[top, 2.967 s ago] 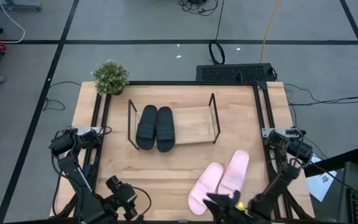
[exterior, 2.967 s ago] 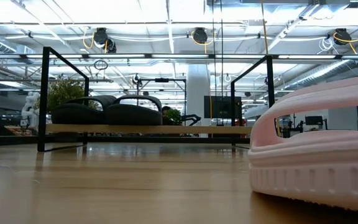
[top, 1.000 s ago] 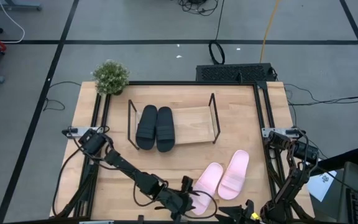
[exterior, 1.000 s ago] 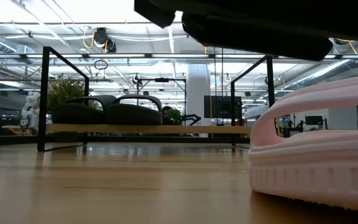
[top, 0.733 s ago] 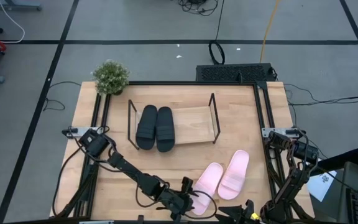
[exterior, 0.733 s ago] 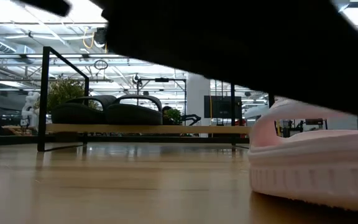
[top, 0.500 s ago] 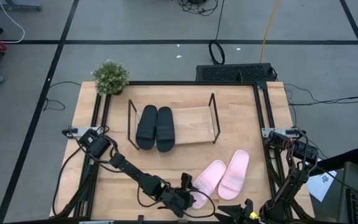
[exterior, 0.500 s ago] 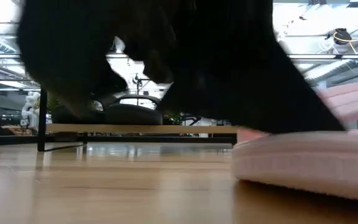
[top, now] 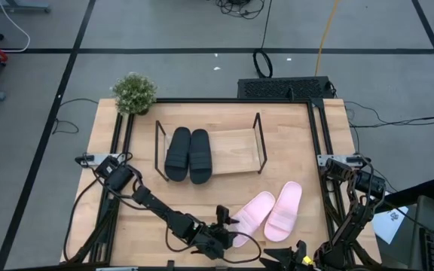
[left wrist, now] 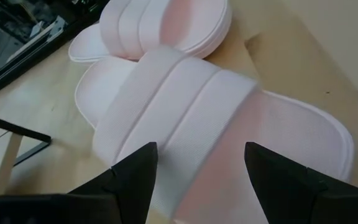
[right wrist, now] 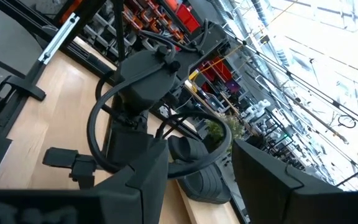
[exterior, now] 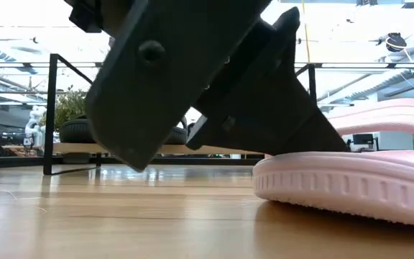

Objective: Pick and place slides into the shelf
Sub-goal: Put the left pink pair of slide on the shelf

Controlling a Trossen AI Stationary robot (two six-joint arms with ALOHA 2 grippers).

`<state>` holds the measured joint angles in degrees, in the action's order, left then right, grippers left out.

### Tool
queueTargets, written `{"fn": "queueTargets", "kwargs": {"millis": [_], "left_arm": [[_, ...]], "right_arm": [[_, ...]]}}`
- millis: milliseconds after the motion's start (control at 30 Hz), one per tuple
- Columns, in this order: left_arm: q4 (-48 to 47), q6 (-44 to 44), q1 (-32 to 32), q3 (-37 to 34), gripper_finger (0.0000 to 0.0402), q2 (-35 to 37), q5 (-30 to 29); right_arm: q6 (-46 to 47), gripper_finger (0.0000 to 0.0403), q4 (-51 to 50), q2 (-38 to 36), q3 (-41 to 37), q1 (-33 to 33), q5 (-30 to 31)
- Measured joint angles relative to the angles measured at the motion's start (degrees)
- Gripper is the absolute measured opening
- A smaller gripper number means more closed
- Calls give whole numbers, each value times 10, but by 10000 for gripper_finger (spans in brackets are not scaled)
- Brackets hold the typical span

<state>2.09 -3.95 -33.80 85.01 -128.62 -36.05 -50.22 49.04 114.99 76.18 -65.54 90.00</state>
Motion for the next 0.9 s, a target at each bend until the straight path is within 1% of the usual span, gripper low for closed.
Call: {"fn": "queueTargets", "kwargs": {"millis": [233, 467, 567, 633, 733, 900], "left_arm": [[-3, -5, 12, 0, 250, 0, -6], [-2, 11, 22, 0, 250, 0, 7], [-2, 4, 22, 0, 242, 0, -11], [-2, -9, 23, 0, 224, 0, -30], [-2, -32, 23, 0, 180, 0, -47], [-6, -39, 23, 0, 96, 0, -47]], "right_arm": [[0, 169, 0, 0, 0, 0, 0], [0, 169, 0, 0, 0, 0, 0], [0, 169, 0, 0, 0, 0, 0], [0, 169, 0, 0, 0, 0, 0], [0, 169, 0, 0, 0, 1, 0], [1, 169, 0, 0, 0, 6, 0]]}}
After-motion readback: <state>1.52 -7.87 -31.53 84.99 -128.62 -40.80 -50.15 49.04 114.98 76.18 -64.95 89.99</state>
